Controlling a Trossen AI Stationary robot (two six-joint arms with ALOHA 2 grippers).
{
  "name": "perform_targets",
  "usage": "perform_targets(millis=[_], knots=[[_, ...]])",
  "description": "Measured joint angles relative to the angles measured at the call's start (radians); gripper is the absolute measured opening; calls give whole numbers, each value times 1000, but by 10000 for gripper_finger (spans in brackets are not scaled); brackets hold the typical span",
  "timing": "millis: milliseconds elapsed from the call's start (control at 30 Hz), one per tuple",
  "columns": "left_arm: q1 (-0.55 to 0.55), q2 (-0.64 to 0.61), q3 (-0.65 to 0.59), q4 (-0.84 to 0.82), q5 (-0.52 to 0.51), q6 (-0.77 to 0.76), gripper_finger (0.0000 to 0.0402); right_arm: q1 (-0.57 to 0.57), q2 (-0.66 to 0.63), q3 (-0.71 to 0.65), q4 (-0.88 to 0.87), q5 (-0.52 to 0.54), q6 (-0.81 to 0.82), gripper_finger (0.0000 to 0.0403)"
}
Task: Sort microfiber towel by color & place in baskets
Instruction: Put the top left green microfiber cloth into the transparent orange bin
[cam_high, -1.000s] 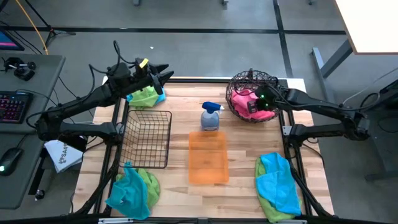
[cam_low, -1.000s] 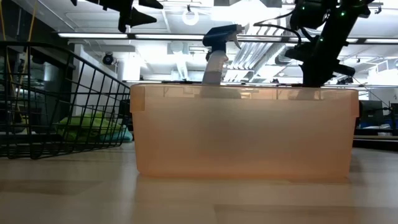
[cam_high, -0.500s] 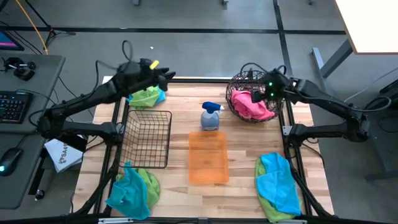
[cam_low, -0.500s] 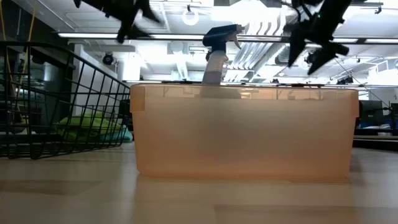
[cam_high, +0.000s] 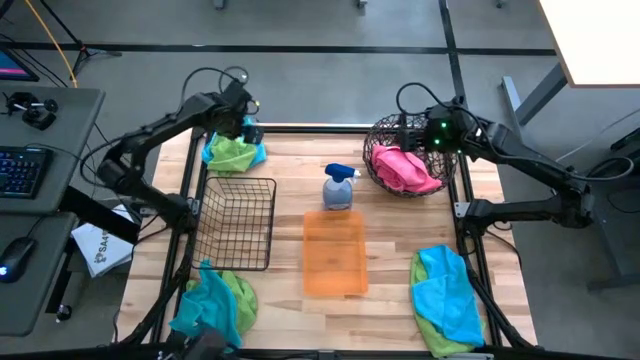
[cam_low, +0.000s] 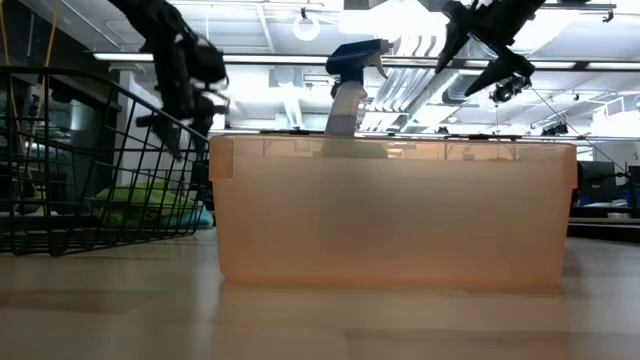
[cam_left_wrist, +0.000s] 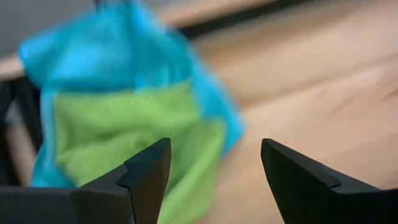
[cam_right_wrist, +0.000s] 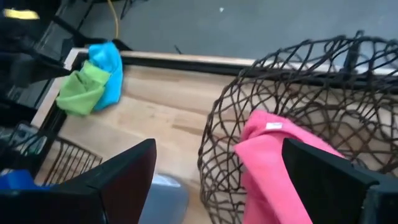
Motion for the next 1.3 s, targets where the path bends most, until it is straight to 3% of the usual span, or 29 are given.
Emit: perform_targets(millis=[233,533,767,867,1033,1200,1300], knots=[[10,35,-36,-22,-175,86,239,17,0,-5,-33,-5,16,344],[55,35,-129,-13,-144,52,239,20,0,-5,-30,9,3,344],[74,36,-217,85,-155,88,232,20,0,-6,-30,20,-4,344],[74,36,-222,74,-154,116,186,20,0,-6,-30,20,-4,344],[60,-18,-221,78,-105,140,24,20,0,-6,-30,20,-4,344],[32,-184,-135,47,-35,135,5,20,0,-6,-30,30,-4,344],[7,-305,-51,42,73,148,3,20,0,-6,-28,44,-4,344]])
